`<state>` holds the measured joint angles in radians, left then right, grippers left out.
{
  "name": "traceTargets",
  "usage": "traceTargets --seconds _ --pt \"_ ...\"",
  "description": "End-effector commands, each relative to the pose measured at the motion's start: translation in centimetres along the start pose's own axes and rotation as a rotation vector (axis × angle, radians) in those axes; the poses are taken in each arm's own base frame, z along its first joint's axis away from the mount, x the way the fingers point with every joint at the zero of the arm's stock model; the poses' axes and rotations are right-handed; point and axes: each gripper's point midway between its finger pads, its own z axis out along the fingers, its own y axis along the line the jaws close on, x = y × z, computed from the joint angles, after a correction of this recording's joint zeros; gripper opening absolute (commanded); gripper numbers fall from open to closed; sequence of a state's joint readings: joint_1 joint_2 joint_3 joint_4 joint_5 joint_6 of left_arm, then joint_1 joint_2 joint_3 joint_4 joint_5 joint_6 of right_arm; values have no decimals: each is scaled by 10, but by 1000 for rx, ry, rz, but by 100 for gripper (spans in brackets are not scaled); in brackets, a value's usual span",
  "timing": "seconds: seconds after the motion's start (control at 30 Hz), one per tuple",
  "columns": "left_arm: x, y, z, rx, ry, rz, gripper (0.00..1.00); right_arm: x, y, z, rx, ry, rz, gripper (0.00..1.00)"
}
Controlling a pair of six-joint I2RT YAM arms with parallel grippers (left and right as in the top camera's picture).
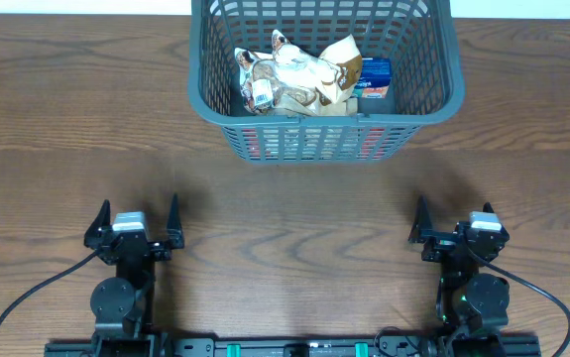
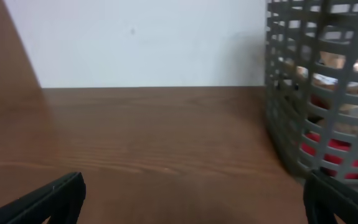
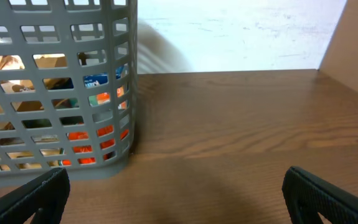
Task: Pack container
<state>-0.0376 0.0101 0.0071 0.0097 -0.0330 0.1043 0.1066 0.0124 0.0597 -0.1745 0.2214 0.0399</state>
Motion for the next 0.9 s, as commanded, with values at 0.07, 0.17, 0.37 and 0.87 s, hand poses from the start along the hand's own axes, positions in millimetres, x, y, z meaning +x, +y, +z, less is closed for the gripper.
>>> traceTargets --seconds 0.07,0.17,0.37,0.87 --pt "11 -24 -2 138 38 -2 99 1 -3 0 15 -3 13 99" --pt "15 -29 -3 166 56 -3 99 1 -3 0 15 -3 13 99" --pt "15 -31 -3 172 58 -9 99 1 -3 0 15 -3 13 99" --pt "15 -40 -5 211 58 -6 99 1 -3 0 15 -3 13 99"
